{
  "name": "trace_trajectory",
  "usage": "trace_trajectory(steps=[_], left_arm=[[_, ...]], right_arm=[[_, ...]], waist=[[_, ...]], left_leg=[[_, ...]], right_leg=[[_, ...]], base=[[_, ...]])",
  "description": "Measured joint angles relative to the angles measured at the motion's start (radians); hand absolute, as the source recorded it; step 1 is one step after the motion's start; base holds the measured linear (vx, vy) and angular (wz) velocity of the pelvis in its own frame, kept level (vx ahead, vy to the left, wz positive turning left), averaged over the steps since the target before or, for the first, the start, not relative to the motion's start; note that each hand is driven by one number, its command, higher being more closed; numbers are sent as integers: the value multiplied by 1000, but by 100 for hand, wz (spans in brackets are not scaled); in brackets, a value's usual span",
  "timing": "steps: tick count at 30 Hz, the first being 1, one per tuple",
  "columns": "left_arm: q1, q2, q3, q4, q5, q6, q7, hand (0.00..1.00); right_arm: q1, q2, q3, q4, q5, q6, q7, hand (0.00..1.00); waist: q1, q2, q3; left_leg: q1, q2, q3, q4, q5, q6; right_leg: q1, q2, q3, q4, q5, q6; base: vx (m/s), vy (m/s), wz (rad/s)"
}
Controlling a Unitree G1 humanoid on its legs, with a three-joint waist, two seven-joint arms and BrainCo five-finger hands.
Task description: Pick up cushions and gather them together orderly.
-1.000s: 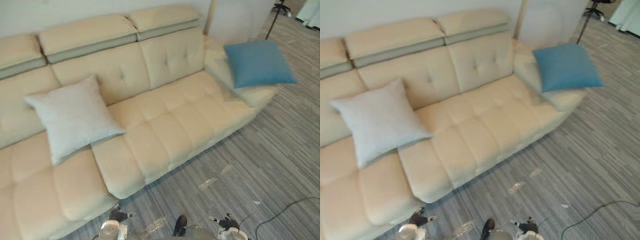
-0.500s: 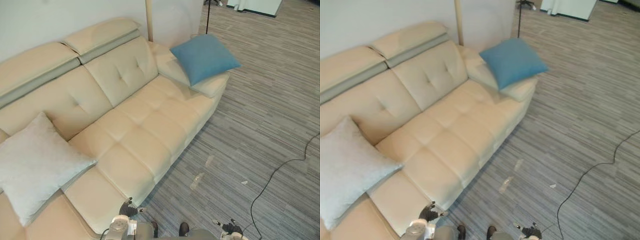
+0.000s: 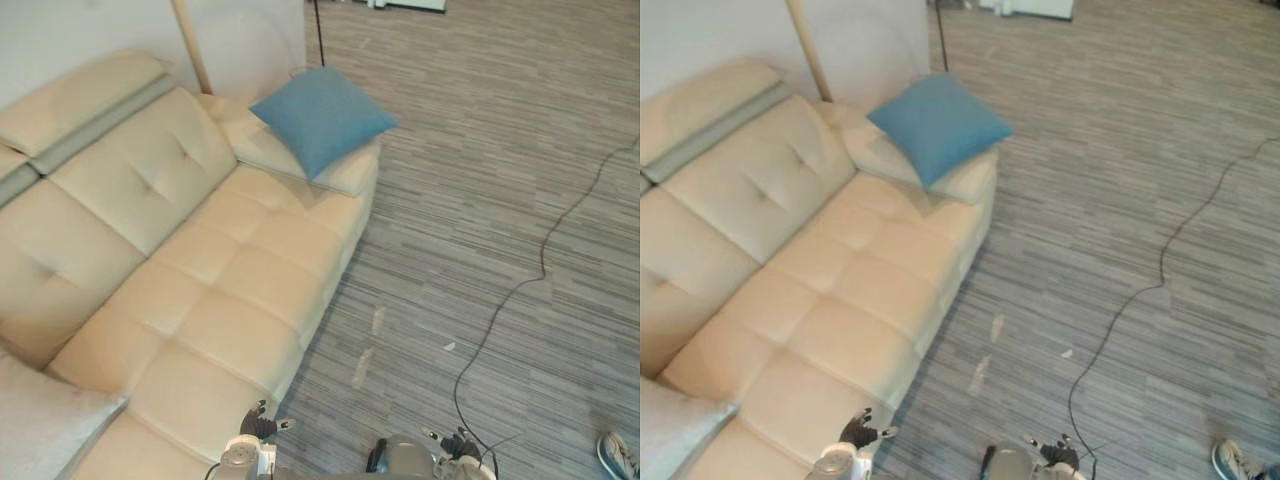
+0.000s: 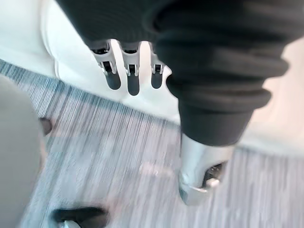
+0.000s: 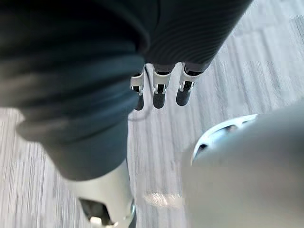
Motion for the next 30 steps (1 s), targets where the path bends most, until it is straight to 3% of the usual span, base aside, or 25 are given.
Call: trace_trajectory(steps=[1,2,3,4,5,7,9,11,12,13,14,15,16,17,19,21,22,23,24,25,26,27,29,30], left_arm=[[-3,-5,6,9,-1,3,2,0],[-2,-14,15,15,-3,1,0,0],[-3,-18,18,15,-5,1,0,0],[-4,-28,28,-4,-8,0,-1,0],[1,-30,46,-11,-17,-3,-2,0],[5,-32,49,-30,-25,-4,1,0],[6,-32,46,-45,-26,-5,0,0],[3,-33,45,-65,-28,-7,1,0],[3,-33,44,-66,-28,-7,1,0],[2,-33,42,-69,-28,-7,1,0],[2,-34,35,-72,-28,-8,0,0],[0,-34,34,-72,-29,-8,0,0],[-1,-33,34,-73,-30,-9,-1,0],[-10,-26,36,-72,-30,-9,-1,0],[-13,-18,37,-76,-31,-8,-3,0],[-12,-9,37,-80,-38,-7,-2,0],[-11,-7,36,-67,-42,-3,-3,0],[-10,-6,35,-63,-46,-2,-3,0],[-1,-9,35,-62,-47,0,-2,0],[2,-9,33,-62,-46,0,-2,0],[3,-9,30,-62,-46,0,-2,0],[-3,-9,24,-62,-46,-1,-2,0],[-11,-12,16,-62,-46,-1,-2,0],[-12,-16,16,-61,-46,-1,-2,0]], right_arm=[[-9,-12,-9,4,-1,1,-3,0],[-20,-27,-6,7,-6,1,-3,0],[-20,-31,-5,7,-6,1,-3,0],[-22,-49,-5,3,-5,-2,-3,0],[-20,-59,2,18,-4,3,-5,0],[-21,-64,2,50,-2,4,-11,0],[-19,-62,3,56,3,4,-13,0],[-26,-63,2,71,3,4,-14,0],[-27,-63,2,71,3,4,-14,0],[-35,-64,2,71,3,3,-15,0],[-46,-65,2,71,3,2,-16,0],[-54,-64,5,71,3,2,-17,0],[-57,-63,9,71,3,2,-18,0],[-62,-47,19,70,3,1,-18,0],[-56,-28,21,53,1,-2,-15,0],[-46,-18,18,53,-3,1,-11,0],[-43,-17,18,51,-6,1,-10,0],[-42,-17,18,51,-6,1,-10,0],[-32,-14,19,30,-6,3,-8,0],[-32,-15,18,28,-6,2,-6,0],[-33,-15,18,26,-6,1,-6,0],[-37,-13,18,18,-6,1,-4,0],[-42,-13,19,4,-6,1,-2,0],[-42,-15,19,-2,-6,1,-2,0]], waist=[[-2,19,-1],[0,41,-3],[0,47,-2],[0,78,15],[11,87,31],[19,84,36],[19,78,40],[19,73,43],[19,73,43],[20,71,44],[26,69,44],[30,68,44],[33,65,46],[46,37,40],[47,11,41],[49,-2,43],[44,-2,43],[42,-2,43],[42,1,45],[41,7,47],[40,11,47],[25,16,48],[18,26,50],[15,39,53]], left_leg=[[-5,36,-19,38,-16,-24],[-74,78,-60,197,-9,-29],[-104,87,-77,256,0,-22],[-236,119,-140,529,103,41],[-311,143,-149,715,101,80],[-357,129,-130,809,69,75],[-413,83,-100,792,45,75],[-487,6,-35,568,29,70],[-490,-5,-28,524,29,69],[-494,-54,-13,308,64,60],[-490,-92,1,98,148,51],[-489,-106,19,-11,226,63],[-485,-112,22,-27,262,74],[-453,-134,38,-34,321,144],[-450,-149,47,22,255,164],[-402,-149,58,53,193,160],[-346,-151,51,49,159,161],[-326,-151,46,44,150,159],[-225,-151,32,7,143,161],[-164,-147,24,-30,143,161],[-134,-144,20,-48,143,161],[-80,-132,5,-75,143,161],[-47,-104,-3,-86,142,161],[-24,-79,-27,-96,134,147]], right_leg=[[8,26,-11,15,-8,-14],[24,72,-13,-2,-34,-40],[28,82,-14,-7,-39,-44],[74,127,-18,-43,-53,-66],[134,160,-5,-80,-64,-94],[210,179,22,-117,-74,-111],[279,185,53,-181,-76,-115],[355,186,82,-269,-76,-114],[364,186,85,-280,-76,-114],[399,185,94,-330,-75,-111],[431,189,108,-376,-75,-103],[457,193,118,-410,-77,-92],[467,193,125,-419,-79,-87],[491,169,164,-429,-89,-71],[459,143,196,-322,-92,-62],[375,131,221,-49,-86,47],[290,114,225,169,-43,178],[272,108,223,223,-43,187],[209,73,165,362,-68,147],[192,60,131,362,-90,101],[184,54,109,349,-102,80],[143,45,59,265,-123,41],[74,53,37,142,-121,24],[34,72,44,37,-89,20]], base=[[346,-421,-19],[272,-345,-24],[393,-494,-29],[398,-432,-41],[329,-332,-49],[374,-209,-66],[399,-164,-56],[339,-48,-38],[379,-9,-23],[415,20,-24],[534,63,-32],[468,80,-30],[620,111,-49],[422,69,-40],[604,116,-20],[606,122,-5],[448,82,0],[651,97,6],[520,58,4],[501,39,6],[439,-37,27],[420,-67,35],[433,-145,38],[465,-244,38]])
